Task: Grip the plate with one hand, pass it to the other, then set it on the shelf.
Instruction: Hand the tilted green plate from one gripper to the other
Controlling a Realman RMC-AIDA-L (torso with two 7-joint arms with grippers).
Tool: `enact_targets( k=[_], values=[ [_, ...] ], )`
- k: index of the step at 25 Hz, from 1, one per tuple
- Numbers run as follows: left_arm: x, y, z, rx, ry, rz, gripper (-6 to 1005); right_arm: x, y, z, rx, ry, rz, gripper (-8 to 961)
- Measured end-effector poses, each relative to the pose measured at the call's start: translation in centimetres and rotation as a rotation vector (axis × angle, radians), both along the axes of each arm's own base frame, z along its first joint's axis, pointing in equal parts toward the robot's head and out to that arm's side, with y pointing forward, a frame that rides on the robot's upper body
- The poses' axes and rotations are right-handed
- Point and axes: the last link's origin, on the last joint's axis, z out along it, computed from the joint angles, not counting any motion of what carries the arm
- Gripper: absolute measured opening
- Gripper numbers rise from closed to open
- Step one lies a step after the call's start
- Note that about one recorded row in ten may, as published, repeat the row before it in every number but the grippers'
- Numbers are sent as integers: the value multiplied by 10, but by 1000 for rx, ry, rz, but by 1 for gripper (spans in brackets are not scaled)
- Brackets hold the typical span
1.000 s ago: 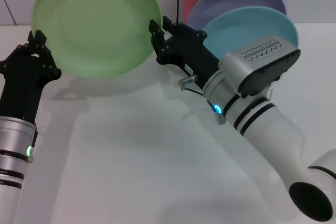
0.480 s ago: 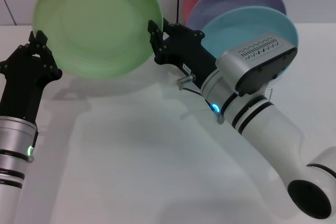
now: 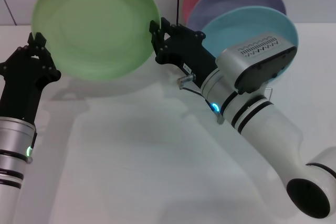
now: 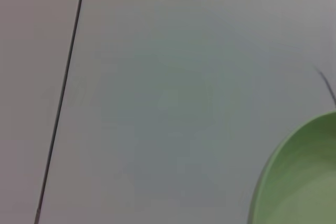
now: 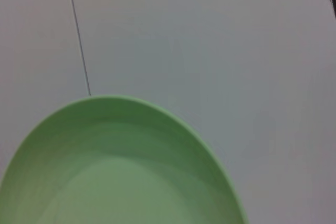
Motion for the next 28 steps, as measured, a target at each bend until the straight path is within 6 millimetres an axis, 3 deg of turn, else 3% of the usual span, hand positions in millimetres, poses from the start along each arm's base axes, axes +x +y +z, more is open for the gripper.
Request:
enact_targets(
  k=[28],
  values=[
    [-8,-3,-7,-51,20,27,27,18,-11,-7,-39,-15,-59,172]
  ],
)
